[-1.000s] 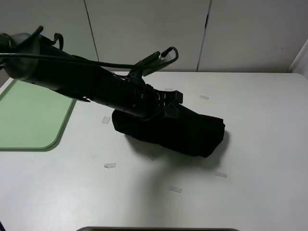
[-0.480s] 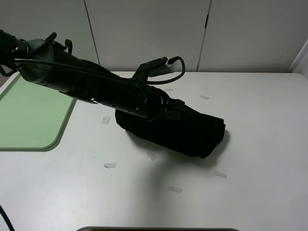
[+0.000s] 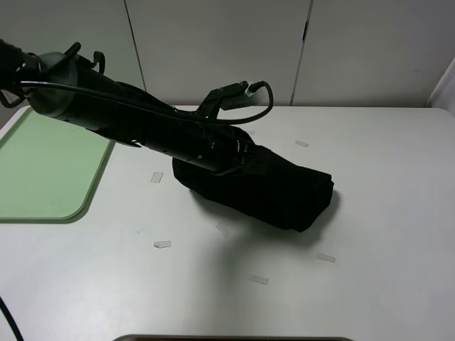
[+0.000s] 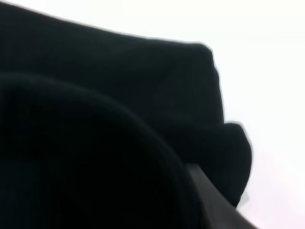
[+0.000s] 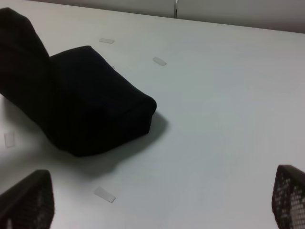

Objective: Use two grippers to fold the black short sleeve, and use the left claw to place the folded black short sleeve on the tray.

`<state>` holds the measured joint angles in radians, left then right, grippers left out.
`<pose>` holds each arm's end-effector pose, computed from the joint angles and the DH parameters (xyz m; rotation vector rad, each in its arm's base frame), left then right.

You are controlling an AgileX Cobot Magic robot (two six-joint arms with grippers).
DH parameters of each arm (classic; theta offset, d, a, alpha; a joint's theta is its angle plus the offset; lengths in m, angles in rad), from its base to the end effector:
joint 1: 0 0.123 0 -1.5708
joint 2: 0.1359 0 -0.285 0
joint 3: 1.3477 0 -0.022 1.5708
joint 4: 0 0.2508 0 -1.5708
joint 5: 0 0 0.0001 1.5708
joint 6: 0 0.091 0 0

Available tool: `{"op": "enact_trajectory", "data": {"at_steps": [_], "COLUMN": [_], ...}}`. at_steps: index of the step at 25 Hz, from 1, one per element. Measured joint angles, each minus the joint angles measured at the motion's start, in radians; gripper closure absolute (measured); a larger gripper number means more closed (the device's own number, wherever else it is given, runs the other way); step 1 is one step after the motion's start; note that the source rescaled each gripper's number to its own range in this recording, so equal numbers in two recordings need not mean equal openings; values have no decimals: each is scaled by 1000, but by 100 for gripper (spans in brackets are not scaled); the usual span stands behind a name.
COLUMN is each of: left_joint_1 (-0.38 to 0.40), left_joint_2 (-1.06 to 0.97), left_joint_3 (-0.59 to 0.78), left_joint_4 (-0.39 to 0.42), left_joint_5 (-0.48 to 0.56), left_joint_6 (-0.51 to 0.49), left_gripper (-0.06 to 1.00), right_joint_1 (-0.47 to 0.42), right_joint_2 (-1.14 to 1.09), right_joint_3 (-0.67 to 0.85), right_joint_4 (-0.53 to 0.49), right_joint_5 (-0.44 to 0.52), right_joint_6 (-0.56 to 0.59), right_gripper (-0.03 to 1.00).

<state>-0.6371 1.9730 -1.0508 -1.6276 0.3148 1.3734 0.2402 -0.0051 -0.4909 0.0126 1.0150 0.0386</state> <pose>0.2967 -0.2547 0.1335 0.6214 2.4068 -0.7793 -0.0029 0.0003 0.2785 -0.2022 1.9976 0.1935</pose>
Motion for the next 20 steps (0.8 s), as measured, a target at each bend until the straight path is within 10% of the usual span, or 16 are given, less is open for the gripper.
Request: {"op": "enact_trajectory", "data": {"at_steps": [20], "left_joint_1": [309], "left_joint_2": [0], "left_joint_3": [-258], "left_joint_4": [1194], "left_joint_5": [444], "left_joint_6": [-698], "left_gripper": [85], "right_joint_1": [0], "right_joint_2": [0], "right_joint_3": [0], "right_joint_4": [0], "right_joint_5": [0], "right_joint_6": [0], "right_gripper": [-3]}}
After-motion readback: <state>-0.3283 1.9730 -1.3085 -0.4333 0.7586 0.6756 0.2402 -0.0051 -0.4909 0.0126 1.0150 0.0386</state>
